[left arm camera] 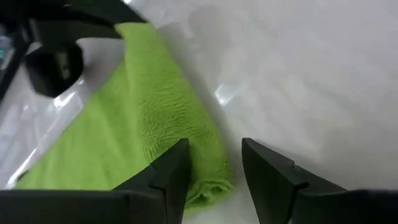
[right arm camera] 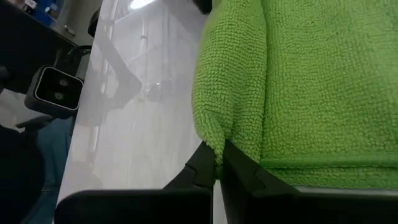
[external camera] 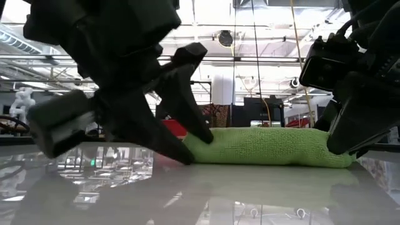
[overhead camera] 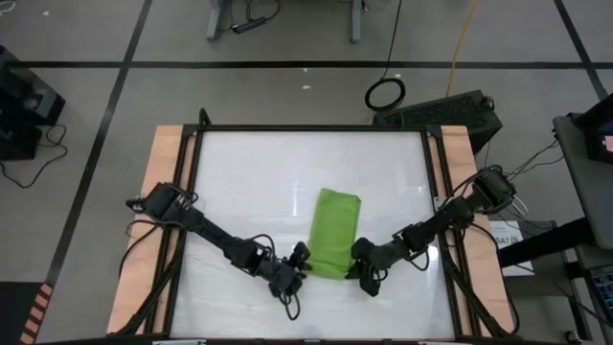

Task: Roll towel
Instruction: Roll the green towel on the table

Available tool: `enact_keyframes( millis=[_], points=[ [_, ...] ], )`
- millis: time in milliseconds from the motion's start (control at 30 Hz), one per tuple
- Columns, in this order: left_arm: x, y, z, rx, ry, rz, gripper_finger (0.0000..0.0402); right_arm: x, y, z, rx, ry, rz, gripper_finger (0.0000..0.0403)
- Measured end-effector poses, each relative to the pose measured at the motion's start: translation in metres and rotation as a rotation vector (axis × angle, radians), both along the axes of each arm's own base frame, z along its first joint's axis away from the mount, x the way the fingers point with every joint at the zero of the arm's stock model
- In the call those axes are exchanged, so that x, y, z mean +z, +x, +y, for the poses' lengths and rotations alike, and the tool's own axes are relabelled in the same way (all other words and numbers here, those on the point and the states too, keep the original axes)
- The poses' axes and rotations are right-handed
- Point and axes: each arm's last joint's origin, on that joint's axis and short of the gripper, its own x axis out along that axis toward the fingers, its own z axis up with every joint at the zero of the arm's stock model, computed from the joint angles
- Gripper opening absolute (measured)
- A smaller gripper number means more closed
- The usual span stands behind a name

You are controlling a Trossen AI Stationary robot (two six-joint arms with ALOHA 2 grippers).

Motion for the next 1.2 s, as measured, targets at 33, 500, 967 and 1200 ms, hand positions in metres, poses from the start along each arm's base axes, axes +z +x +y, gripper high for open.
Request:
enact_keyframes(
  millis=[33, 500, 967, 1200],
  points=[
    [0.000, 0.000, 0.000, 0.012, 0.010, -0.008, 0.0153, 0.000, 0.000, 0.000, 0.000, 0.000, 0.000, 0.0002],
    [0.004, -0.003, -0.006, -0.029, 0.114, -0.044, 0.0227, 0.000, 0.000, 0.000, -0.001, 0.002, -0.001, 0.0002],
    [-0.009, 0.003, 0.010, 0.040, 0.094, 0.024, 0.0210, 0.000, 0.000, 0.000, 0.001, 0.002, -0.004, 0.0002],
    [-0.011, 0.002, 0.010, 0.030, 0.097, 0.037, 0.0112, 0.001, 0.001, 0.000, 0.000, 0.004, -0.008, 0.0002]
  ],
)
